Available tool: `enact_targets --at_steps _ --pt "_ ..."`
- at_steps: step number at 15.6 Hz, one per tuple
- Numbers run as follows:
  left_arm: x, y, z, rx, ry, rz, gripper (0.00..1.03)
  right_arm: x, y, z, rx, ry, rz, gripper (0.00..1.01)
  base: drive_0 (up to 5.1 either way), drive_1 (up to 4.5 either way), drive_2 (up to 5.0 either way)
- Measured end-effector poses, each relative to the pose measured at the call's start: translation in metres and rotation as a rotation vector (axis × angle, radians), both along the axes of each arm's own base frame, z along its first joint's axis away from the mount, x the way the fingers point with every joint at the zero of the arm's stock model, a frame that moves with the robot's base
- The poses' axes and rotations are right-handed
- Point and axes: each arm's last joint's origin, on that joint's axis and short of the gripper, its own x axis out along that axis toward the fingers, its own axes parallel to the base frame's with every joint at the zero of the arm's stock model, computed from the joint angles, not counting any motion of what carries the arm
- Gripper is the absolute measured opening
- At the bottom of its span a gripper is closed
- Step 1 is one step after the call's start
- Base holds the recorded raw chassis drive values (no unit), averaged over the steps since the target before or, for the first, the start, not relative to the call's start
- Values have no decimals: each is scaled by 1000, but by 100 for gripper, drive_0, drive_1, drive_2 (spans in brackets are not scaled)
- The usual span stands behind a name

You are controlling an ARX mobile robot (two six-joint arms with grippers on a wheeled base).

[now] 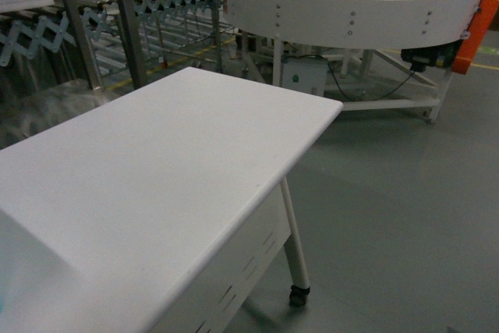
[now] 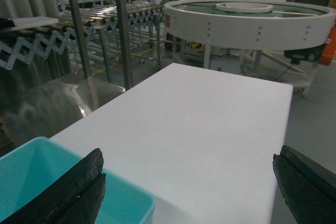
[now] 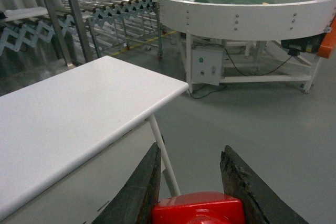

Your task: Pick red block from blue box to shelf

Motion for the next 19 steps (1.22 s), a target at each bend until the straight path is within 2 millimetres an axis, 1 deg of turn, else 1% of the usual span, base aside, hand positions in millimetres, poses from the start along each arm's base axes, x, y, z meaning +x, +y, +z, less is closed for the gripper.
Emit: enact_targets --at_steps 10,14,19 --pt "0 0 0 0 2 0 98 0 0 0 0 1 3 28 -181 -181 -181" --pt "0 0 0 0 2 0 98 0 0 1 0 -1 3 28 -180 234 -594" --pt "0 0 0 0 2 0 98 0 0 0 0 -1 2 28 -150 -150 -150"
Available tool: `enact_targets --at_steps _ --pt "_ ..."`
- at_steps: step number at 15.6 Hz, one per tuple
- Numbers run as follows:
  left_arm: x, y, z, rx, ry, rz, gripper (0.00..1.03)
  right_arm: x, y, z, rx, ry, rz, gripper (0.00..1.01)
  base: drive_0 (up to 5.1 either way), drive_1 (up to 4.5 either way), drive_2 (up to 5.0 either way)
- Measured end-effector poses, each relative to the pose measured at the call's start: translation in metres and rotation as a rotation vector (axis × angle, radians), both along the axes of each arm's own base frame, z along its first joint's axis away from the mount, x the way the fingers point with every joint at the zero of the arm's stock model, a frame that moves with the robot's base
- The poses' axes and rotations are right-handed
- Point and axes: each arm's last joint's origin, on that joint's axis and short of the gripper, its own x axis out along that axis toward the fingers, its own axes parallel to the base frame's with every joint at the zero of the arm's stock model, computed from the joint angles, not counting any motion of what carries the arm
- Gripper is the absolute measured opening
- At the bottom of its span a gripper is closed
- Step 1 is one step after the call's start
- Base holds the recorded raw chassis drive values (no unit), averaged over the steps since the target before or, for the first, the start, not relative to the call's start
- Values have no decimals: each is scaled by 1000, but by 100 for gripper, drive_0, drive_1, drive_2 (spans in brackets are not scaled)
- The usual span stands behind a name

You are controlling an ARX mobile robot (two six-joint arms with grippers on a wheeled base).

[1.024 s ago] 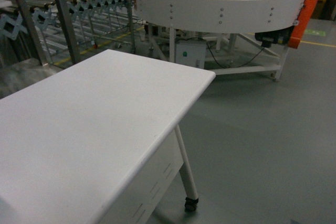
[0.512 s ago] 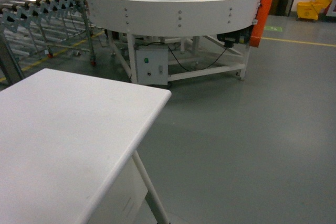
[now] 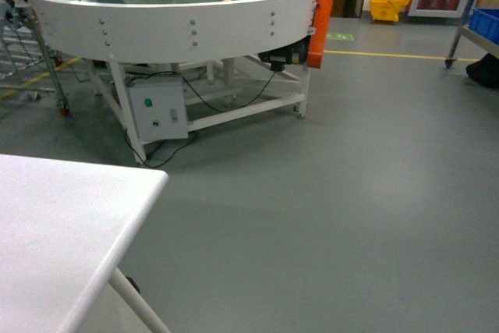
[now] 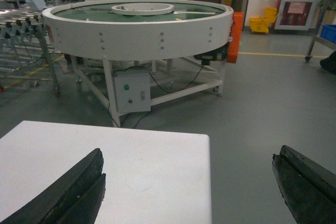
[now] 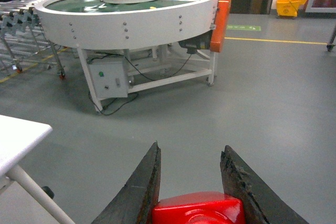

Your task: Pick red block from blue box to shelf

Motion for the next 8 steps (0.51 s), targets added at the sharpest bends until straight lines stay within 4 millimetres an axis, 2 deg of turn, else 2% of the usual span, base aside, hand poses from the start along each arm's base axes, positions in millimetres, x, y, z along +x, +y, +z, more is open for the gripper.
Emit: enact_targets --at_steps 1,7,8 --pt "0 0 0 0 0 0 98 0 0 0 0 0 0 28 -150 -150 -150" --pt "0 0 0 0 2 -2 98 0 0 0 0 -4 1 28 255 -600 -184" --pt "0 0 0 0 -3 1 98 0 0 0 0 0 1 28 -156 -263 -48"
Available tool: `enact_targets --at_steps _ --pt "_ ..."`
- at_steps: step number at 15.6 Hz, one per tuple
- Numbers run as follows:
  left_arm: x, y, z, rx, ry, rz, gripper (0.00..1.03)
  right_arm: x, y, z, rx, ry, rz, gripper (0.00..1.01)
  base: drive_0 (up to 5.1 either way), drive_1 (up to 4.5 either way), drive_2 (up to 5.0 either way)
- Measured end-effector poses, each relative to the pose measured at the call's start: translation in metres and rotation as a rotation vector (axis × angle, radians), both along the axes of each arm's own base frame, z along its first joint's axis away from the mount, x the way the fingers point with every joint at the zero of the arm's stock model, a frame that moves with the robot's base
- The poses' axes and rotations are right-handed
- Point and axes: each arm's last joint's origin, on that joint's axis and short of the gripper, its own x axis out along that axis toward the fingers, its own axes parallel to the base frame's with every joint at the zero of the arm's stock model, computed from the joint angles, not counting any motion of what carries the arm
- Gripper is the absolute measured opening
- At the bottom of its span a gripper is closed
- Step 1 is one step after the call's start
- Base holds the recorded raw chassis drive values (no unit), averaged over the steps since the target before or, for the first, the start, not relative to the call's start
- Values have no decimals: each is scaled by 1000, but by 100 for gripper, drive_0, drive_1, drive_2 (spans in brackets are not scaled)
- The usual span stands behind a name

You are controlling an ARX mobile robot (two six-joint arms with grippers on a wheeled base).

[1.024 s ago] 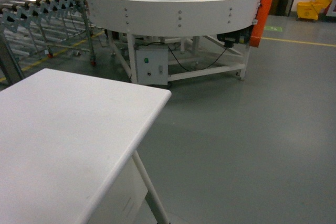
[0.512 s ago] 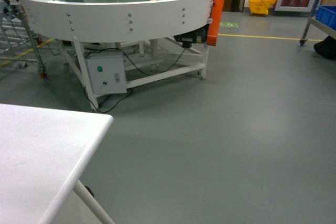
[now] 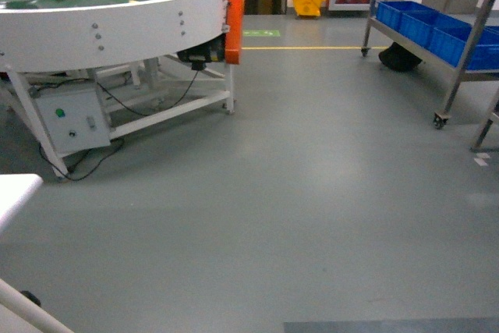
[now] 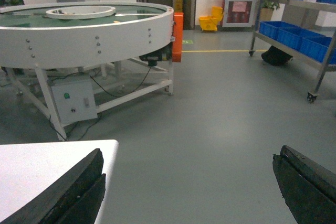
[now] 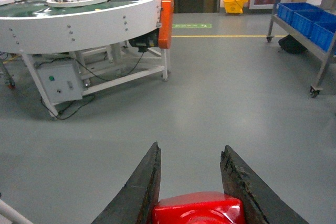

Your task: Pick red block from blue box to shelf

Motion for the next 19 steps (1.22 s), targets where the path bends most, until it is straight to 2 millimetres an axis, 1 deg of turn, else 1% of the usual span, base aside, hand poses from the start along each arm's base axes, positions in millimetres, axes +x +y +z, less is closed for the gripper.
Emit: enact_targets --at_steps 8,12,19 --pt "0 0 0 0 3 0 98 0 0 0 0 0 -4 28 -148 -148 -148" --pt "0 0 0 0 1 1 98 0 0 0 0 0 -3 28 -191 175 -557" --pt "0 0 0 0 3 -2 98 0 0 0 0 -3 -3 28 -160 254 -573"
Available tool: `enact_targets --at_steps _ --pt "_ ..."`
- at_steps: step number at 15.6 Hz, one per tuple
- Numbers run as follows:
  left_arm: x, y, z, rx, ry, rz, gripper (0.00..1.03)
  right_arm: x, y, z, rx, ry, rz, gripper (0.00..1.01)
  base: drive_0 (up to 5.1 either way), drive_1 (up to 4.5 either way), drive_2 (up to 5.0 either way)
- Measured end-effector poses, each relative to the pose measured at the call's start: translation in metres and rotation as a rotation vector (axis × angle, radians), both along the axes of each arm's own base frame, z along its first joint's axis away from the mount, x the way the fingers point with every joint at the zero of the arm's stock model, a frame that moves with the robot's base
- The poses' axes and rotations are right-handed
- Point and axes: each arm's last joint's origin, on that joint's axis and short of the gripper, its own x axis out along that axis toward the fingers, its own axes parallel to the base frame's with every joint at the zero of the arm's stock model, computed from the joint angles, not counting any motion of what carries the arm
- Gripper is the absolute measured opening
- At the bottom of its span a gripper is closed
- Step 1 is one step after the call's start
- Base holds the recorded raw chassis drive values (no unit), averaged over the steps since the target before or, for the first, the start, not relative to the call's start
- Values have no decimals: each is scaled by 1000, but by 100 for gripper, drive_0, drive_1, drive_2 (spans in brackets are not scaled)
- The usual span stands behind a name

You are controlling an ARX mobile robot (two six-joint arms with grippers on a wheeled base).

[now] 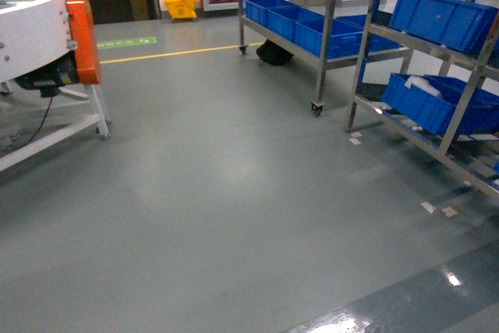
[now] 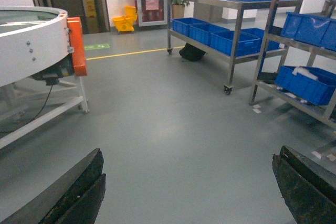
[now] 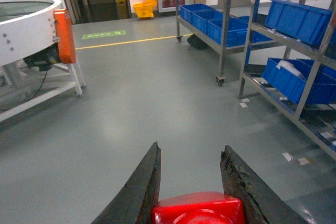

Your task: Pick red block from blue box to shelf

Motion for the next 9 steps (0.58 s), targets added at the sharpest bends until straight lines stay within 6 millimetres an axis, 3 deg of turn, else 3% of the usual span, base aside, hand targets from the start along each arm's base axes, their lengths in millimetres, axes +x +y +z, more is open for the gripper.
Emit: enact_targets --at_steps 9 --pt "0 0 0 0 -2 0 98 0 0 0 0 3 0 28 -160 256 -577"
